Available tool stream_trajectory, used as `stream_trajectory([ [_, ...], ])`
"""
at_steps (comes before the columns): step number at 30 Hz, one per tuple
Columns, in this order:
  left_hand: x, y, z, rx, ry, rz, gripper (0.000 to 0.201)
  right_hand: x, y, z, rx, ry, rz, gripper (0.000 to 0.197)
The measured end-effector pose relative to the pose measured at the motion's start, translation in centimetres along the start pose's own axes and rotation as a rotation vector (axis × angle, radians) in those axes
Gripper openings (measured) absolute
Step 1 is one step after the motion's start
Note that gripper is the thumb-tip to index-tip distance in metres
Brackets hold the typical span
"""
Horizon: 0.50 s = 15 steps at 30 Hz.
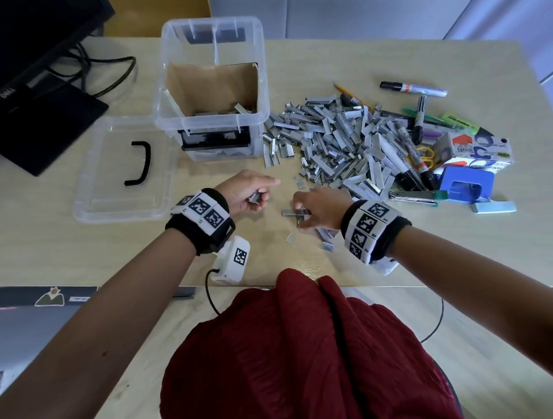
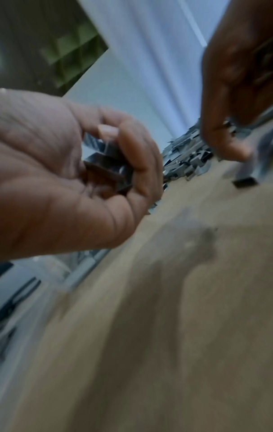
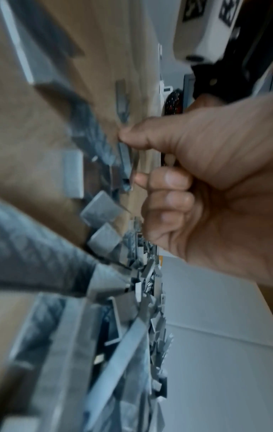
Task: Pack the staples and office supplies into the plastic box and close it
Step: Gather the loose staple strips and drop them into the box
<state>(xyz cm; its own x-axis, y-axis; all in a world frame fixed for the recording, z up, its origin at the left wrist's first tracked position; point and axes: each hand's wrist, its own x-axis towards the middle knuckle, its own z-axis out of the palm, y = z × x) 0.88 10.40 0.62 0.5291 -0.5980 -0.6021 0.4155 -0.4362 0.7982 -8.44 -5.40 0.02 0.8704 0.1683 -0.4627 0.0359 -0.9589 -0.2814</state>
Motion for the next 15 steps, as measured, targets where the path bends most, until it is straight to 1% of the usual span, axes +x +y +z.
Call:
stream_trajectory([
  [2, -0.1, 0.1, 0.4, 0.194, 0.030, 0.017, 0.042, 0.5, 0.3, -0.2, 0.073, 0.032, 0.067, 0.035],
  [5, -0.3, 0.1, 1.2, 0.638, 0.051, 0.078, 0.044, 1.5, 0.8, -0.1, 0.244, 0.087, 0.172, 0.035],
  [7, -0.5, -0.3, 2.1, 0.938, 0.023, 0.077, 0.040, 2.0, 1.2, -0.1, 0.413, 0.128, 0.227, 0.032],
  [9, -0.5, -0.9, 3.2, 1.162, -0.046, 0.051, 0.038, 2.1, 1.5, -0.3, 0.614, 0.174, 0.248, 0.018],
  [10, -0.5, -1.2, 3.6, 1.267, -0.069, 0.044, 0.041, 2.0, 1.7, -0.5, 0.771, 0.191, 0.252, 0.011],
  [11, -0.4, -1.5, 4.1, 1.361, -0.077, 0.044, 0.044, 1.8, 2.0, -0.7, 0.960, 0.199, 0.263, 0.009],
  [12, -0.4, -1.6, 4.4, 1.432, -0.074, 0.058, 0.044, 1.6, 2.2, -1.0, 1.166, 0.201, 0.271, 0.013],
  [13, -0.3, -1.8, 4.6, 1.475, -0.065, 0.080, 0.038, 1.4, 2.6, -1.2, 1.376, 0.196, 0.251, 0.018],
  [14, -0.3, -1.8, 4.8, 1.500, -0.057, 0.103, 0.031, 1.2, 3.0, -1.4, 1.562, 0.187, 0.193, 0.024],
  [15, -0.2, -1.8, 4.8, 1.511, -0.052, 0.113, 0.028, 1.1, 3.5, -1.4, 1.718, 0.176, 0.109, 0.029],
])
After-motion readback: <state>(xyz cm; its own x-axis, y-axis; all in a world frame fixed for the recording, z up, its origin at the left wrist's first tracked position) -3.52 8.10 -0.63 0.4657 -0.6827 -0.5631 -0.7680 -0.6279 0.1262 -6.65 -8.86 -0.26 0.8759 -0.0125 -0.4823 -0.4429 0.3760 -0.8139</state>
